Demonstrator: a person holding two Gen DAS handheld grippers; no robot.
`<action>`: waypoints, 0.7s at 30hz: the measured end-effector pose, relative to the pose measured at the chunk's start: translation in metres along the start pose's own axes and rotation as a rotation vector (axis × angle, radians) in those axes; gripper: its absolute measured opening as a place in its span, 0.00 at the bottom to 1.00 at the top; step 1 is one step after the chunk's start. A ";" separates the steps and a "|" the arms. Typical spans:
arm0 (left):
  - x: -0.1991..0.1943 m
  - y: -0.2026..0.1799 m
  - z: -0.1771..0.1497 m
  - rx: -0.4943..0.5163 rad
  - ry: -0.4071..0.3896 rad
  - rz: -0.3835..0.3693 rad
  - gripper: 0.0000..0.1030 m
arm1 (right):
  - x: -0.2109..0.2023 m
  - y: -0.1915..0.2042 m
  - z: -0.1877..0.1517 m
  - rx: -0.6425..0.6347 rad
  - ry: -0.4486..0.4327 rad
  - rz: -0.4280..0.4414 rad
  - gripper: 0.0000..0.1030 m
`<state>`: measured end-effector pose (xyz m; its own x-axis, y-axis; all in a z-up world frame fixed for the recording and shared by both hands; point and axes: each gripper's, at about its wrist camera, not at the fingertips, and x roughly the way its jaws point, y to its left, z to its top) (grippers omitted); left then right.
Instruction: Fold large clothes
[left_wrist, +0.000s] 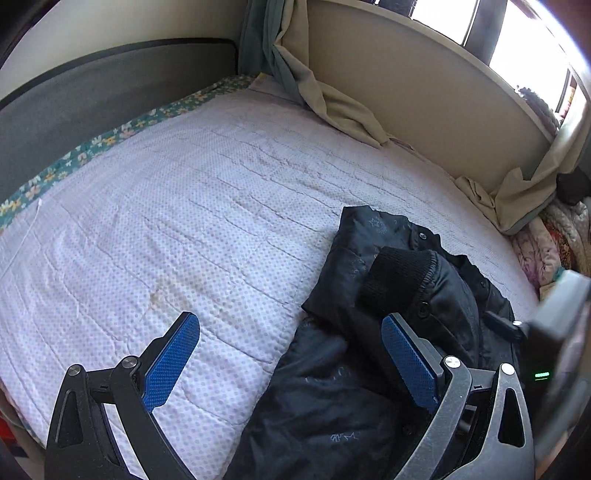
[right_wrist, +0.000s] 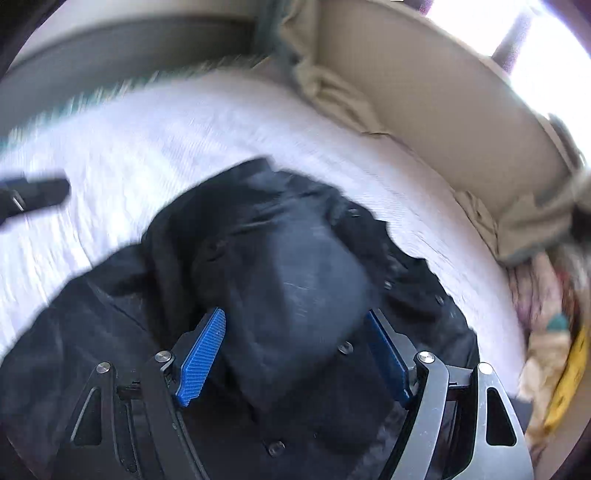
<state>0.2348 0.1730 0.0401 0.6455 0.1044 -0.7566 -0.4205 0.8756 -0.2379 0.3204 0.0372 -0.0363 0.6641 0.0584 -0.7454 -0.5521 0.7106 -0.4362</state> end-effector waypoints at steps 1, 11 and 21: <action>-0.001 0.000 0.000 -0.003 0.002 -0.005 0.98 | 0.012 0.004 0.000 -0.023 0.020 -0.020 0.74; 0.003 0.000 -0.001 -0.021 0.018 -0.021 0.98 | 0.030 -0.079 -0.040 0.493 0.027 0.063 0.30; 0.010 -0.013 -0.012 0.029 0.039 -0.013 0.98 | 0.010 -0.114 -0.165 0.906 0.062 0.351 0.61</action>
<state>0.2391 0.1572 0.0285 0.6248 0.0752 -0.7772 -0.3937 0.8899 -0.2304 0.3072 -0.1584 -0.0774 0.4934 0.3512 -0.7957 -0.0990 0.9316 0.3498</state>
